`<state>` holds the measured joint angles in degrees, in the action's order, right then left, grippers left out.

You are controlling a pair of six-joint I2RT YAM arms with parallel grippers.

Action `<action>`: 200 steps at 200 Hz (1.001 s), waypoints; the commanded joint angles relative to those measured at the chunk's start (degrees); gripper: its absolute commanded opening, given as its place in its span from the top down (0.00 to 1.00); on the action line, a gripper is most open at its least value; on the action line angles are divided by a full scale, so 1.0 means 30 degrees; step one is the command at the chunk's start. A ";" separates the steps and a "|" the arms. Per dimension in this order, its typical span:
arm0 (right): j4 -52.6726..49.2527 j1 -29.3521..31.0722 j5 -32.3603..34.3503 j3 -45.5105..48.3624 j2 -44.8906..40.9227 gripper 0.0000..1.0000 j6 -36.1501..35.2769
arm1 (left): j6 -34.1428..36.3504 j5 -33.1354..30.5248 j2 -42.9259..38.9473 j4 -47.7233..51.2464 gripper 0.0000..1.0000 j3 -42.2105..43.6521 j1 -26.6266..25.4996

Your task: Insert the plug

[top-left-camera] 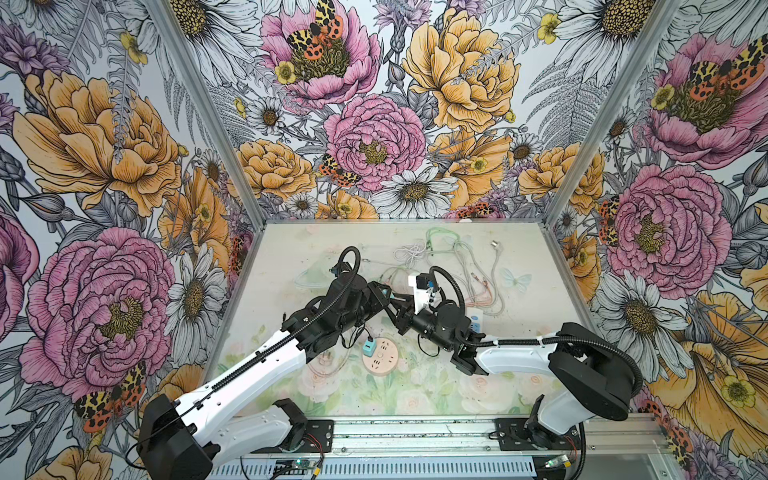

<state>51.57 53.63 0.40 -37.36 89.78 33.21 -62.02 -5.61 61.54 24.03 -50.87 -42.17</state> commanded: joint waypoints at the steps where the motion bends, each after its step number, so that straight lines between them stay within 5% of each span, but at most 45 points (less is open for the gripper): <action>1: -0.2219 -0.0154 0.0100 -0.0320 -0.1682 0.99 -0.0975 | 0.0993 -0.0556 -0.0446 0.1653 0.43 -0.0816 -0.0122; 42: -1.5429 -0.1119 -0.1490 -0.3016 -0.5808 1.00 -0.2121 | 0.2699 -0.3404 -0.2325 0.6906 0.41 -0.2244 0.0632; 83: -2.7480 -0.1440 -0.3832 -0.7348 -0.6084 1.00 -0.1580 | 0.4238 -0.2917 -0.2946 0.8710 0.41 -0.1809 0.2530; 142: -3.0055 -0.1117 -0.7206 -0.8434 -0.5558 1.00 0.0627 | 0.7798 -0.3342 -0.0989 0.8610 0.43 -0.2466 0.1646; 200: -3.3691 -0.1436 -1.0085 -1.0935 -0.5181 1.00 -0.2980 | 1.3994 -0.4134 -0.3196 0.7978 0.44 -0.1204 -0.1313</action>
<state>-42.92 49.89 -25.06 -65.82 74.00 29.80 -30.94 -15.66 56.47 49.43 -56.27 -41.76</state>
